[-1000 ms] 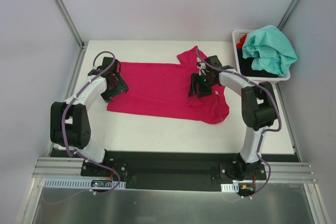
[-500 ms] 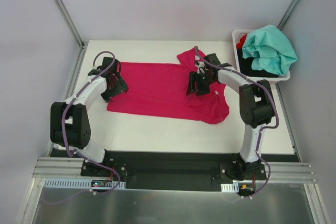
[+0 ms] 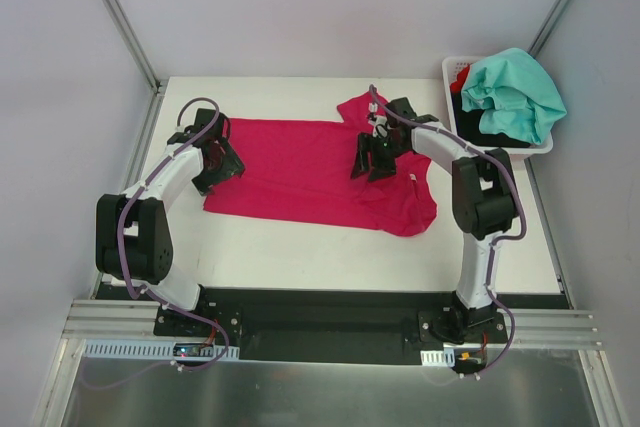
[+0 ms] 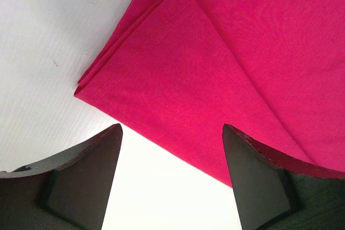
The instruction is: Fold and stack the t-shirts
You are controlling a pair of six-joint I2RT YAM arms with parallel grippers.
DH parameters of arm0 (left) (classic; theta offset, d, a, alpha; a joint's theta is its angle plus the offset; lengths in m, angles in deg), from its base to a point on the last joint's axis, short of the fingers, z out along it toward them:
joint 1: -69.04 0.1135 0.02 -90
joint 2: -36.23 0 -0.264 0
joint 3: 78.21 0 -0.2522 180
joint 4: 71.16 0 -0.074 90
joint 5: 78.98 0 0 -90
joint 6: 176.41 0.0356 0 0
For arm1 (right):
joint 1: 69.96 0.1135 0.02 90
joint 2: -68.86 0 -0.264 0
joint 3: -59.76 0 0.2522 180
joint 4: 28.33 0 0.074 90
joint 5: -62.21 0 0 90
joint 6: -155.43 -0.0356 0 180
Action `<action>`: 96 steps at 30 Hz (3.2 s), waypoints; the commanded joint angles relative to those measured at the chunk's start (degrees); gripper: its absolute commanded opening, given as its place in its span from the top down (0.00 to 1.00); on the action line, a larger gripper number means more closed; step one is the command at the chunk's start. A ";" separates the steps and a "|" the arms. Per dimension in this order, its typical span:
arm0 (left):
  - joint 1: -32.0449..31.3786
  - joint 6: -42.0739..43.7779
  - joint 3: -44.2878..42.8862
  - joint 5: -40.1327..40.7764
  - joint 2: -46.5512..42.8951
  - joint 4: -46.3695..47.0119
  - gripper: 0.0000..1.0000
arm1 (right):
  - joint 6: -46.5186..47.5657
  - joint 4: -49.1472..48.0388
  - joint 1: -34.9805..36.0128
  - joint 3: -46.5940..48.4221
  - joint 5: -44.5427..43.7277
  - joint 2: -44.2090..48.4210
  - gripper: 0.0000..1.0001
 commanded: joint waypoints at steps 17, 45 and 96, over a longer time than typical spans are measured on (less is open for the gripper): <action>-0.49 1.93 -3.10 0.87 -0.52 -2.34 0.25 | 3.93 6.89 -0.93 0.96 -5.36 2.18 0.38; -0.49 1.76 -2.57 0.61 -1.40 -2.43 0.25 | 4.80 3.91 -1.46 -8.01 -1.41 5.27 0.36; -0.49 2.20 -2.57 1.13 -0.79 -2.60 0.25 | 5.16 6.81 -1.47 4.11 9.31 -4.40 0.36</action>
